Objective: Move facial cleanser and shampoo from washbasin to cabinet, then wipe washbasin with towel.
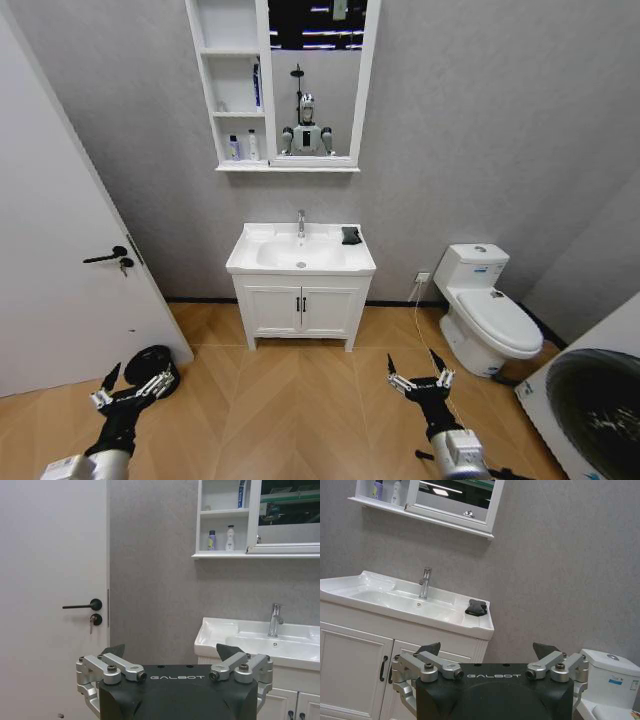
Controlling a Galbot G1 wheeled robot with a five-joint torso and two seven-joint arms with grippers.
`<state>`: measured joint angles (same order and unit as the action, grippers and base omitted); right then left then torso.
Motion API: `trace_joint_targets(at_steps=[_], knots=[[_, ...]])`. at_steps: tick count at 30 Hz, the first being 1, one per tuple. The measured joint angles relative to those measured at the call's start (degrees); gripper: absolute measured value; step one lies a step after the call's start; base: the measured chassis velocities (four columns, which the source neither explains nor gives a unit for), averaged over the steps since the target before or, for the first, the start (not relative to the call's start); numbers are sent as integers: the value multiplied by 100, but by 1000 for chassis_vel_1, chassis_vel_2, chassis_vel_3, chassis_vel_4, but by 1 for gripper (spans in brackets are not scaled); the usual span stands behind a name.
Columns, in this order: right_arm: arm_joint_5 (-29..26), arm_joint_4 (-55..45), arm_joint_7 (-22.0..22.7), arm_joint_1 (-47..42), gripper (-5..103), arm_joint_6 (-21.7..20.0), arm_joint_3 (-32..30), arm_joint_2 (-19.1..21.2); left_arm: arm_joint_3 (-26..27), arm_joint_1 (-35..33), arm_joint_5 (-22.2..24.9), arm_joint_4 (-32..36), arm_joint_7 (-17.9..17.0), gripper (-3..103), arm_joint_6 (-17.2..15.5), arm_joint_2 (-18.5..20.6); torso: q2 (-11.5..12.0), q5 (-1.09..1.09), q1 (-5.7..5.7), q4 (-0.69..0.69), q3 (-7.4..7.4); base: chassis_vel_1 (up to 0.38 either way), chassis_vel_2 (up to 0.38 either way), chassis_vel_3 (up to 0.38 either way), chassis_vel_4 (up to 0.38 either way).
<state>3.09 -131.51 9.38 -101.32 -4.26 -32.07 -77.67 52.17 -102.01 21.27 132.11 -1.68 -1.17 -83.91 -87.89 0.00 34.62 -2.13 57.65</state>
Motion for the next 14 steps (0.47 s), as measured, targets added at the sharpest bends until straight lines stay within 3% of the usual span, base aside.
trace_joint_targets(at_steps=[14], knots=[[0,0,0,0,100,-1,0,0,0,0,0,0,0,100,0,0,0,0,1,0,0,0,0,0,0]])
